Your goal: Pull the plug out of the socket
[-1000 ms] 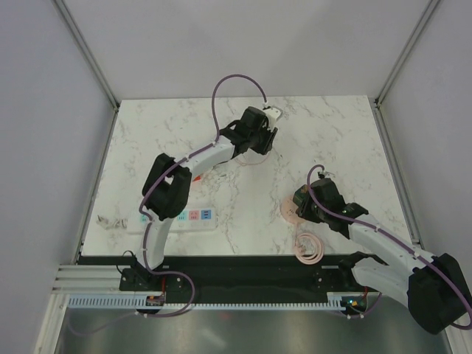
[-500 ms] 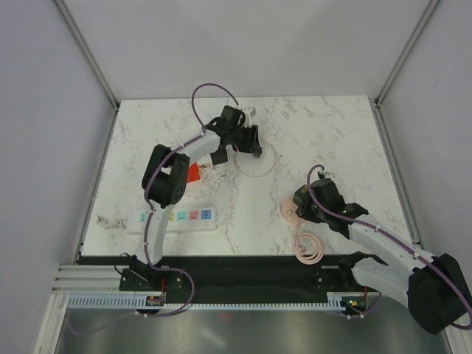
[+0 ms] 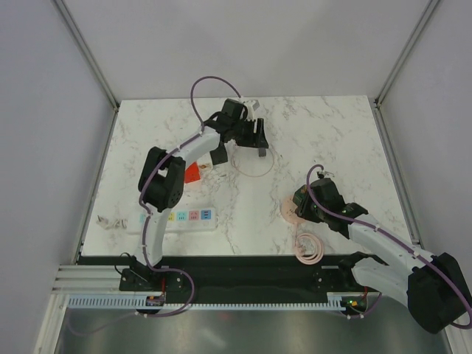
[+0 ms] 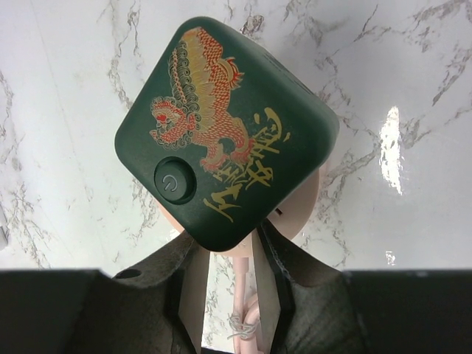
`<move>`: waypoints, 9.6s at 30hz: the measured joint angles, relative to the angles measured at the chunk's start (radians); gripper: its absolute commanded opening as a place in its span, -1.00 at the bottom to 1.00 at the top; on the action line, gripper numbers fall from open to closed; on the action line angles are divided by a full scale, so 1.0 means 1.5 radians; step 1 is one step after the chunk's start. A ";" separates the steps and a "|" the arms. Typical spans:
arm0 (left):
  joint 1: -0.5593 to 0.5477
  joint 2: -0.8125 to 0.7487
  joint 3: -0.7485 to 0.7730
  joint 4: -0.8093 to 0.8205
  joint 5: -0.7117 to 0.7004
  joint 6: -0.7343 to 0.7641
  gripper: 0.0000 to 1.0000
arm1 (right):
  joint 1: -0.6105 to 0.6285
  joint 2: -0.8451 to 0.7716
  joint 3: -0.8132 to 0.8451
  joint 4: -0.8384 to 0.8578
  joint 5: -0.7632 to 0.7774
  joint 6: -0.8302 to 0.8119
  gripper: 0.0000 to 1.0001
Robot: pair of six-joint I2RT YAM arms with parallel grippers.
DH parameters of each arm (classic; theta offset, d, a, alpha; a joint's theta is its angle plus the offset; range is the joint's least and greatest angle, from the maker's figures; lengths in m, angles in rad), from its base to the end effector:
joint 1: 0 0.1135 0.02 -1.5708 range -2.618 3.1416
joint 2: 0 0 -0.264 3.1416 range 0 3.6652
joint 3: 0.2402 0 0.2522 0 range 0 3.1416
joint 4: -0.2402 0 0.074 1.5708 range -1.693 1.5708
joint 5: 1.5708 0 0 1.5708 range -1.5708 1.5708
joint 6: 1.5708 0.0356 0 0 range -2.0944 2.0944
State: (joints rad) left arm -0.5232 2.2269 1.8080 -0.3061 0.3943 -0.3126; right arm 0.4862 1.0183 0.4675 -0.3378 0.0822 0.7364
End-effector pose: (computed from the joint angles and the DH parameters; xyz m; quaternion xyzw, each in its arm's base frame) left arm 0.4343 -0.2663 0.2070 0.1739 0.8808 -0.3266 0.2953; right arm 0.1699 0.0865 0.1762 0.1311 0.9325 0.1601 0.2959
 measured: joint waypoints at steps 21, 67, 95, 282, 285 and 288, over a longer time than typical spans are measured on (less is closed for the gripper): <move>-0.063 -0.304 -0.195 0.091 0.053 -0.082 0.34 | 0.001 -0.013 0.020 -0.061 -0.006 -0.006 -0.09; -0.242 -0.505 -0.570 0.189 -0.108 -0.134 0.29 | 0.092 0.128 0.041 0.043 -0.054 0.135 -0.09; -0.213 -0.394 -0.594 0.380 0.051 -0.215 0.09 | -0.056 0.027 0.306 -0.194 0.060 -0.118 0.96; -0.179 -0.381 -0.449 0.170 -0.016 -0.324 -0.95 | -0.158 0.195 0.291 0.027 -0.072 -0.217 -1.00; -0.142 -0.470 -0.517 0.183 -0.010 -0.325 -0.96 | -0.156 0.203 0.248 0.135 -0.071 -0.197 -1.00; -0.101 -0.552 -0.586 0.188 -0.008 -0.325 -0.95 | -0.151 0.248 0.240 0.240 -0.065 -0.185 -1.00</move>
State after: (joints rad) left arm -0.6746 1.3991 0.9283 -0.0246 0.3817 -0.8005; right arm 0.2600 1.3911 0.8268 0.0227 -0.0154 0.4595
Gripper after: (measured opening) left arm 0.026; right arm 0.684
